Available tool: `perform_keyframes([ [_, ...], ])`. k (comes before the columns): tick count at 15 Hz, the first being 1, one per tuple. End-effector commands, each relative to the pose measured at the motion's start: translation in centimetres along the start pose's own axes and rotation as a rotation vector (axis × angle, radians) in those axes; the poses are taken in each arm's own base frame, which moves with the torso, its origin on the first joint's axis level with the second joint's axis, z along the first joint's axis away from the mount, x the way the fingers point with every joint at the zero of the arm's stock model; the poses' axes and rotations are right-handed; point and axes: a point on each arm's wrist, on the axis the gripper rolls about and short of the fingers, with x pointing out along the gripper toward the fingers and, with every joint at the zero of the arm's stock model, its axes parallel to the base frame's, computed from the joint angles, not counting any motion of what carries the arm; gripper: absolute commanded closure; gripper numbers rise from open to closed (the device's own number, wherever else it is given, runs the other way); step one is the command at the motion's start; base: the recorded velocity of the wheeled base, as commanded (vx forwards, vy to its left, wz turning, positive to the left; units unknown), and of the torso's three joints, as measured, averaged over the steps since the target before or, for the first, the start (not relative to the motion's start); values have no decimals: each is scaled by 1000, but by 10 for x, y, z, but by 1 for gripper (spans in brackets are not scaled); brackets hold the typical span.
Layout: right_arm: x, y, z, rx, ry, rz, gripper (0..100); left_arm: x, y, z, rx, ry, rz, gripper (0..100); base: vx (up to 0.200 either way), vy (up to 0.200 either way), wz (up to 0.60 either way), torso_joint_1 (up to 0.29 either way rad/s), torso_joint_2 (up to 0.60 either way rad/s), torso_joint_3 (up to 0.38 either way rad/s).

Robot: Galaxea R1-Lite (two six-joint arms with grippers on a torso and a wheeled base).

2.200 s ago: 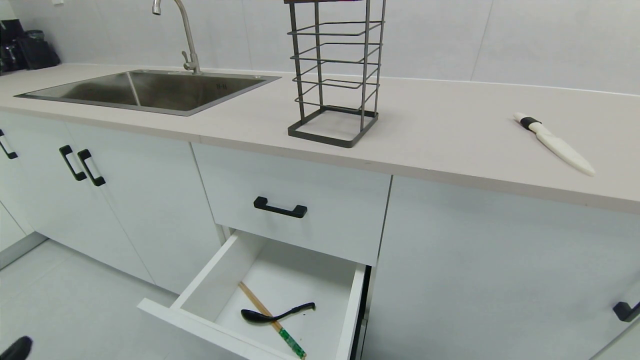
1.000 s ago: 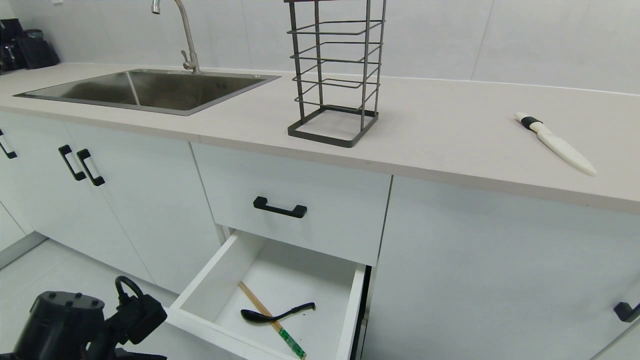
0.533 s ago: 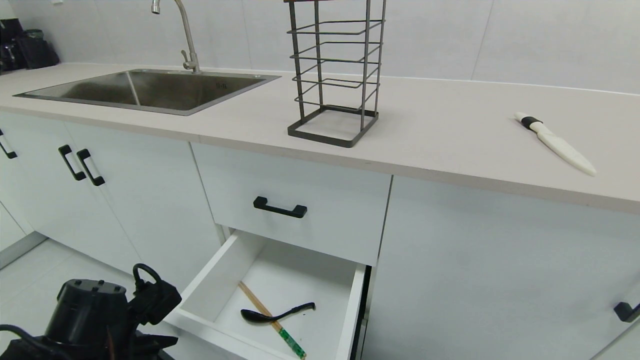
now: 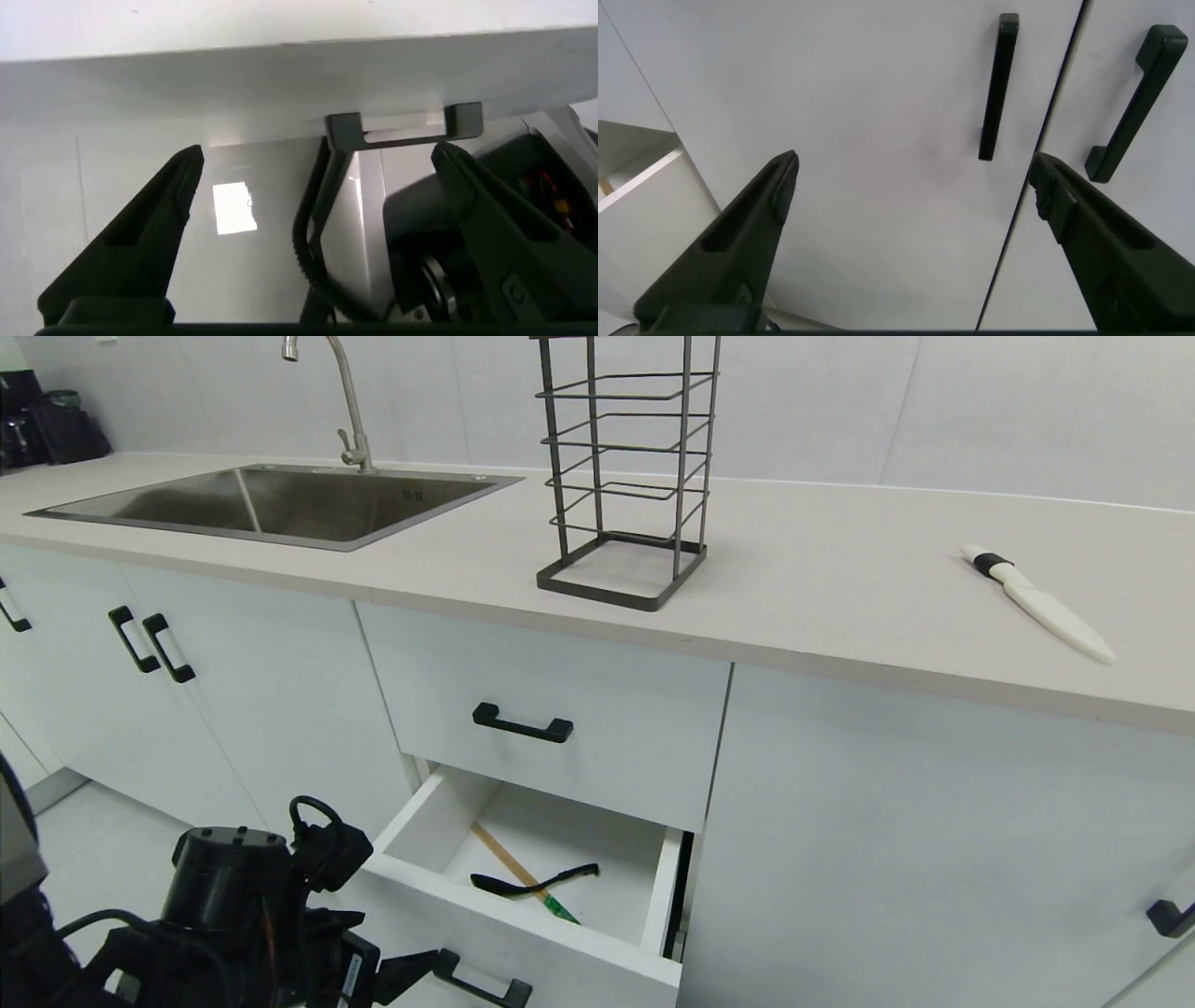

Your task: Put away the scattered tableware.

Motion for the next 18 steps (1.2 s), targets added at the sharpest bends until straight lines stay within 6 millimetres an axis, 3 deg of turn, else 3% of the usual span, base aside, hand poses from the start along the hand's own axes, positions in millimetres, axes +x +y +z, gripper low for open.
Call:
perform_keyframes([
  [1,0,0,0,0,1,0,0,8,8,8,-12,-20,19,0,0,0,0,0,0,0],
  [5,0,0,0,0,1,0,0,28,18,39,5,-152,32,0,0,0,0,0,0,0],
  [10,0,0,0,0,1,0,0,48,24,54,15,-187,32,0,0,0,0,0,0,0],
  [14,0,0,0,0,1,0,0,52,26,59,19,-206,35,0,0,0,0,0,0,0],
  [15,0,0,0,0,1,0,0,49,25,56,20,-202,33,0,0,0,0,0,0,0],
  [17,0,0,0,0,1,0,0,5,8,38,47,-252,23,0,0,0,0,0,0,0],
  [18,0,0,0,0,1,0,0,-21,2,38,70,-342,25,0,0,0,0,0,0,0],
])
